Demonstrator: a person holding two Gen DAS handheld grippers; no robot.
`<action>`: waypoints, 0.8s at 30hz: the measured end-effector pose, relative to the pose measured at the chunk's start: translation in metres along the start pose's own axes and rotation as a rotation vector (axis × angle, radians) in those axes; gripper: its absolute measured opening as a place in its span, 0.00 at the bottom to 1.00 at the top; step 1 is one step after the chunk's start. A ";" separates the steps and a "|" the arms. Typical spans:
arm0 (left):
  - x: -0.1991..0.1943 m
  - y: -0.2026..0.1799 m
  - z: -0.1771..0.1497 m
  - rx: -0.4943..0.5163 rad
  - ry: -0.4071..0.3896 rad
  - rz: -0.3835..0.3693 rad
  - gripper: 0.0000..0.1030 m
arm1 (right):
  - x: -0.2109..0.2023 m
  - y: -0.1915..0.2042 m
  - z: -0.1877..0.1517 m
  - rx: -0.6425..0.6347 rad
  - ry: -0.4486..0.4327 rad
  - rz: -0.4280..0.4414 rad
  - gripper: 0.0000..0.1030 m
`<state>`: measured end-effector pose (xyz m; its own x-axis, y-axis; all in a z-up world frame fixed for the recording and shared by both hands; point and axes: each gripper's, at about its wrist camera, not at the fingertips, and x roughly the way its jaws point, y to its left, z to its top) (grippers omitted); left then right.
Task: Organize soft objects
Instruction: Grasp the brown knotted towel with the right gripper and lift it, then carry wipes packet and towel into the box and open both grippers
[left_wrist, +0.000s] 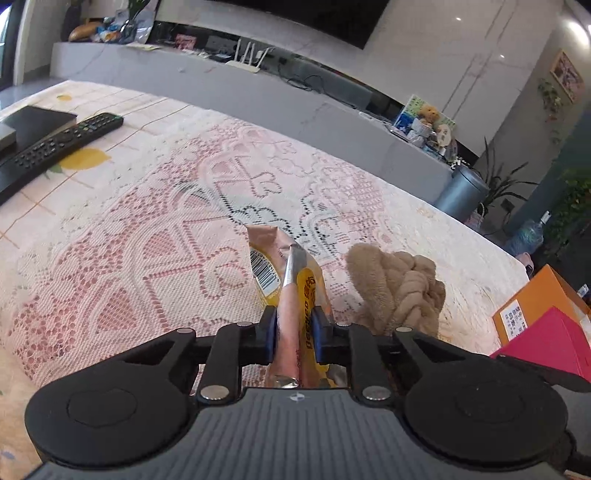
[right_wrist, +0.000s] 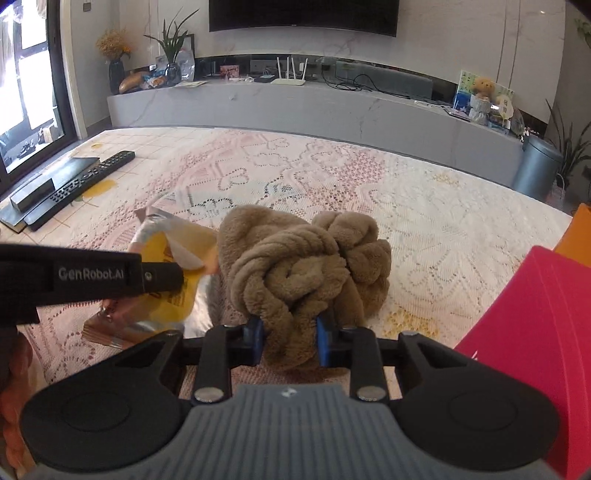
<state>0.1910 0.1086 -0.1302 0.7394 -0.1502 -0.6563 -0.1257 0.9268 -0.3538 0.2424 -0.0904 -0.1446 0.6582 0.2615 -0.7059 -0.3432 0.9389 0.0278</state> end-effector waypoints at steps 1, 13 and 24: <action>-0.002 0.000 0.000 0.000 -0.011 0.001 0.20 | -0.002 -0.001 -0.001 0.003 -0.002 -0.003 0.26; -0.088 -0.017 0.007 0.007 -0.139 -0.014 0.20 | -0.086 -0.002 0.010 0.079 -0.146 0.094 0.25; -0.148 -0.086 0.019 0.083 -0.228 -0.118 0.20 | -0.200 -0.051 -0.001 0.078 -0.376 0.042 0.25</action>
<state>0.1047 0.0581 0.0100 0.8768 -0.1866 -0.4431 0.0181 0.9338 -0.3574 0.1276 -0.1903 -0.0051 0.8492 0.3507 -0.3947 -0.3330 0.9359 0.1151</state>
